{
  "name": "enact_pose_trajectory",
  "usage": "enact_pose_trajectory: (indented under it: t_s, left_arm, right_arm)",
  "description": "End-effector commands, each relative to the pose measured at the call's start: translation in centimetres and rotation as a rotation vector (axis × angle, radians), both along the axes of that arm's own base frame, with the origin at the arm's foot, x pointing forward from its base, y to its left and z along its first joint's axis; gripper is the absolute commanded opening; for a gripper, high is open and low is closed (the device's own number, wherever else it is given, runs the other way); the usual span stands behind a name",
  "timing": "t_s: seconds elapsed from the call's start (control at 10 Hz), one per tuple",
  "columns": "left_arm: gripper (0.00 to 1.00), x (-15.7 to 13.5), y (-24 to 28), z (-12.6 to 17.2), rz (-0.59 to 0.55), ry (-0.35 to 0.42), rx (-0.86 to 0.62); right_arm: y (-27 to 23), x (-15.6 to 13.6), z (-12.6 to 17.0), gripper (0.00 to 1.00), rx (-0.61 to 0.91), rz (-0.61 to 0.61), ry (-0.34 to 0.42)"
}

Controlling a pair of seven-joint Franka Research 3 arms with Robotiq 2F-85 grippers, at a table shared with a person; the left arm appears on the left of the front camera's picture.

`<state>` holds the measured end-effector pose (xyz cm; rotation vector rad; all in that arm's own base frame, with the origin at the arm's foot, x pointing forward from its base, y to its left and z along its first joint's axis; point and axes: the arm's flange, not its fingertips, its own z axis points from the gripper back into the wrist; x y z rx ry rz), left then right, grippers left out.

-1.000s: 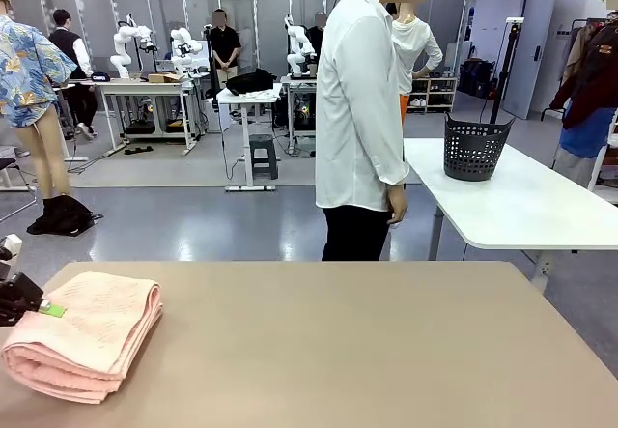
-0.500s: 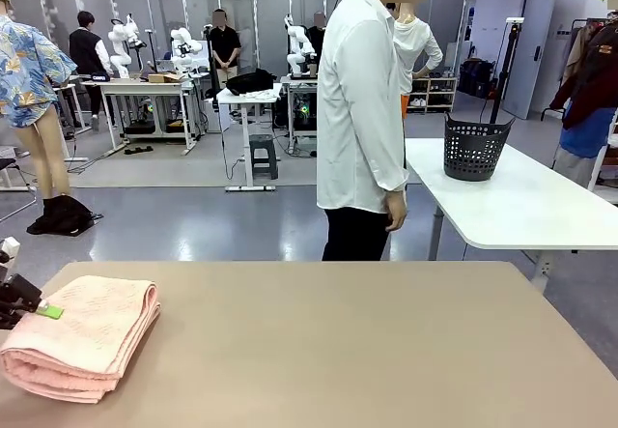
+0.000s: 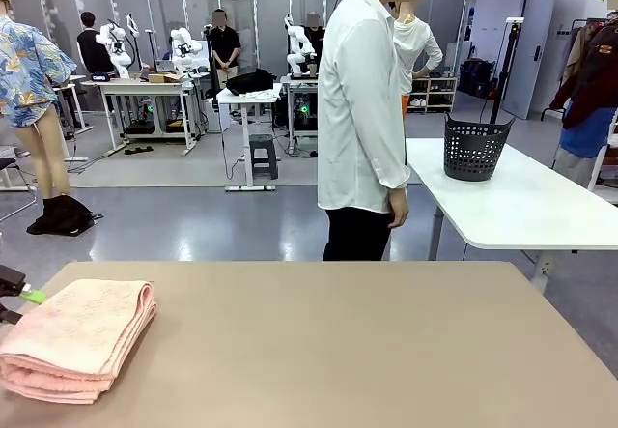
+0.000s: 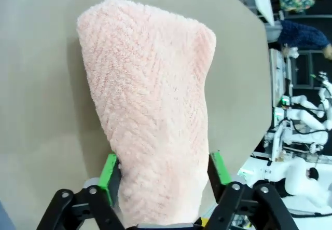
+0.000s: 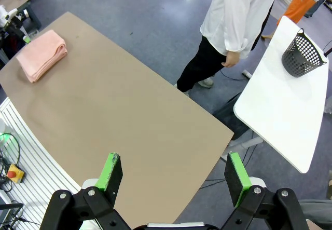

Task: Fold the towel.
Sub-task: Pick up the 100 cm Hotel Towel and place it on the left side of the table.

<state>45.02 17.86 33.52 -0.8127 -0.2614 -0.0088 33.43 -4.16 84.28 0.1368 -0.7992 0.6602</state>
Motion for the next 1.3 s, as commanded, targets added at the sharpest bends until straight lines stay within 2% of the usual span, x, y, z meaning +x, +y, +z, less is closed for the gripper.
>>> enact_pose_trajectory:
  t_s: [0.0, 0.4, 0.5, 1.2]
  left_arm:
    - [1.00, -2.0, -0.2, 2.6, 0.043, -0.008, 0.077]
    - [1.00, -5.1, -3.1, 6.8, 0.056, -0.061, 0.140]
    - [1.00, -3.0, -0.7, 5.6, 0.038, -0.061, 0.089]
    - [1.00, -3.0, -0.7, 5.6, 0.038, -0.061, 0.089]
  right_arm:
    - [0.1, -0.1, 0.0, 1.00, 0.004, -0.014, 0.015]
    - [0.1, -0.1, 0.0, 1.00, 0.004, -0.014, 0.015]
    - [0.1, -0.1, 0.0, 1.00, 0.004, -0.014, 0.015]
    - [0.1, -0.1, 0.0, 1.00, 0.004, -0.014, 0.015]
